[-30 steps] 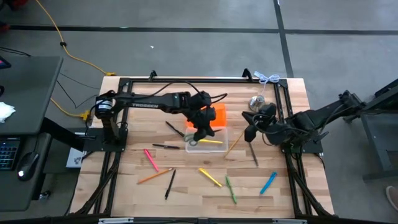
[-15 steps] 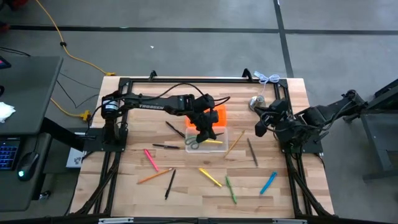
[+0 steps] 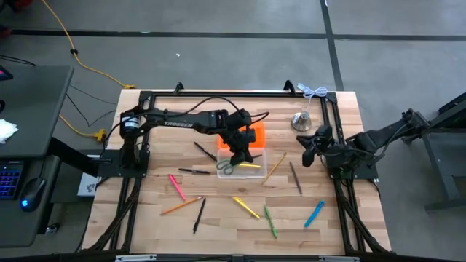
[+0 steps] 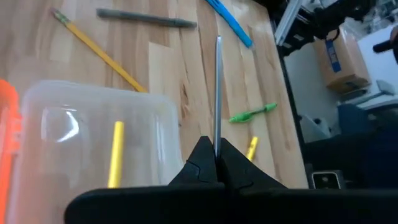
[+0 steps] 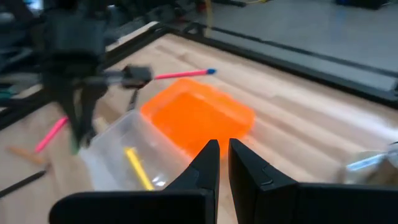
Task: Pick & place school supplies into a supply box
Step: Put the green scissor into the container
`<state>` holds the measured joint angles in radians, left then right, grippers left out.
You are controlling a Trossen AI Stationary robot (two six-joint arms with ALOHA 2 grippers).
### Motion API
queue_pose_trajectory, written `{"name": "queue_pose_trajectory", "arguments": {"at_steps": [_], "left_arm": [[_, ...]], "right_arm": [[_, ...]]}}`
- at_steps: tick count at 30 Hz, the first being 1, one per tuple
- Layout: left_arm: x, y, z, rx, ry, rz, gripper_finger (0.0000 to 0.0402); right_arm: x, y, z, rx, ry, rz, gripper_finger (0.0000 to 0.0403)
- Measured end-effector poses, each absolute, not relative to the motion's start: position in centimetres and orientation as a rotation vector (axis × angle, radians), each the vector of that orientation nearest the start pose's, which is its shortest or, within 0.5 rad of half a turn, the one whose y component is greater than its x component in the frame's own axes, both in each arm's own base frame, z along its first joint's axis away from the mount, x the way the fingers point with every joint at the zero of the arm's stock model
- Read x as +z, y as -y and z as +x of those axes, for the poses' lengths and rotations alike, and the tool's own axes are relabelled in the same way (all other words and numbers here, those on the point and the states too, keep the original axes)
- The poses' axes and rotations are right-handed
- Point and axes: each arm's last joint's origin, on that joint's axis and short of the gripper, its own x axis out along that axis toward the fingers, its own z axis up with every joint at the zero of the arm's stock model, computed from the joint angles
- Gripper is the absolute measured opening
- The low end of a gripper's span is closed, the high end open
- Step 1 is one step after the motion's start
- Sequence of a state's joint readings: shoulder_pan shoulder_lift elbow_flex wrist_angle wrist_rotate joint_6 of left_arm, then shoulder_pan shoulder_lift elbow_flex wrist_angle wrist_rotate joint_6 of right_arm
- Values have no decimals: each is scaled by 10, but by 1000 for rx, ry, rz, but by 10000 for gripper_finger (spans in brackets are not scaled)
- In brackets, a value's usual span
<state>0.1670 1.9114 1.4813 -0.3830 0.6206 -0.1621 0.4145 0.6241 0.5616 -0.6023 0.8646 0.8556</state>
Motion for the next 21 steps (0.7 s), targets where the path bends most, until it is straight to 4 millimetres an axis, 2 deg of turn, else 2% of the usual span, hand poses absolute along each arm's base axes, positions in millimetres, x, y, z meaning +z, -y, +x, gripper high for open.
{"name": "queue_pose_trajectory", "arguments": {"at_steps": [7,11,13,15,17,19,21], "left_arm": [[230,-63,423,-364,-788,-511,12],[232,-67,432,-397,-769,-522,12],[230,-67,431,-405,-819,-552,12],[229,-69,441,-417,-789,-538,12],[226,-68,440,-431,-846,-575,12],[226,-69,447,-446,-823,-551,12],[223,-68,445,-455,-869,-571,12]], "right_arm": [[226,-27,111,-467,-239,496,12],[221,-26,106,-395,-178,523,12],[220,-25,105,-371,-139,532,12],[217,-25,102,-343,-105,541,12],[214,-24,101,-326,-70,552,12],[210,-24,100,-305,-40,562,12],[205,-24,99,-295,-17,575,12]]}}
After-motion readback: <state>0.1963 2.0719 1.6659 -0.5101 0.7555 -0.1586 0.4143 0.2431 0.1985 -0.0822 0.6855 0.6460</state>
